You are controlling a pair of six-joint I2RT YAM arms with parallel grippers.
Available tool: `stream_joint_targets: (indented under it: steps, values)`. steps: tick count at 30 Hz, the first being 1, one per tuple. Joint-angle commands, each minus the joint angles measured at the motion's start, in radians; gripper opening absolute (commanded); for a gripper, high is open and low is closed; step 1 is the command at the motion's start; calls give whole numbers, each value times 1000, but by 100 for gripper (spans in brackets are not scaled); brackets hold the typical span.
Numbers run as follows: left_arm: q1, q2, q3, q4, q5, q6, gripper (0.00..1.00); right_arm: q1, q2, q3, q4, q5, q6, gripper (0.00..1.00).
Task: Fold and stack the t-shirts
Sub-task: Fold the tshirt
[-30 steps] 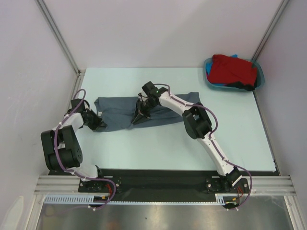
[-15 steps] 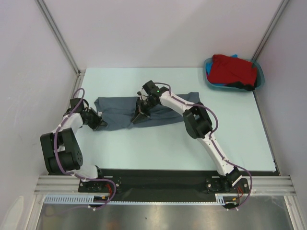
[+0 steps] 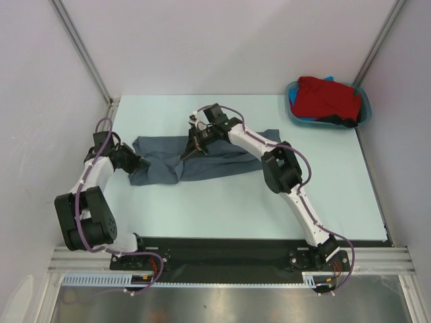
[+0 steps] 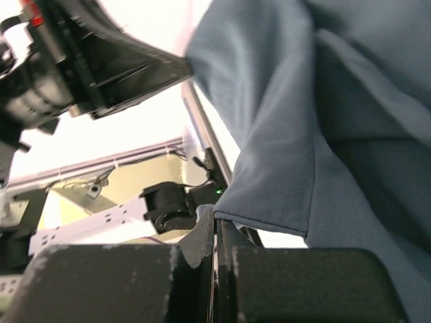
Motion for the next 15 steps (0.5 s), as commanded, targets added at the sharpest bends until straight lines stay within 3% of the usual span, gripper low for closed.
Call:
stream_joint_targets:
  steps: [1,11,15]
  values:
    - [7,-53,41,-18,24,-28,0,-3,-81,-2,93,-81,23,0]
    - [16,57,122,43,67,-86,1,-46,-59,-76,390,-130,262,0]
    - [17,152,216,29,72,-75,1,-69,-36,-62,394,-121,264,0]
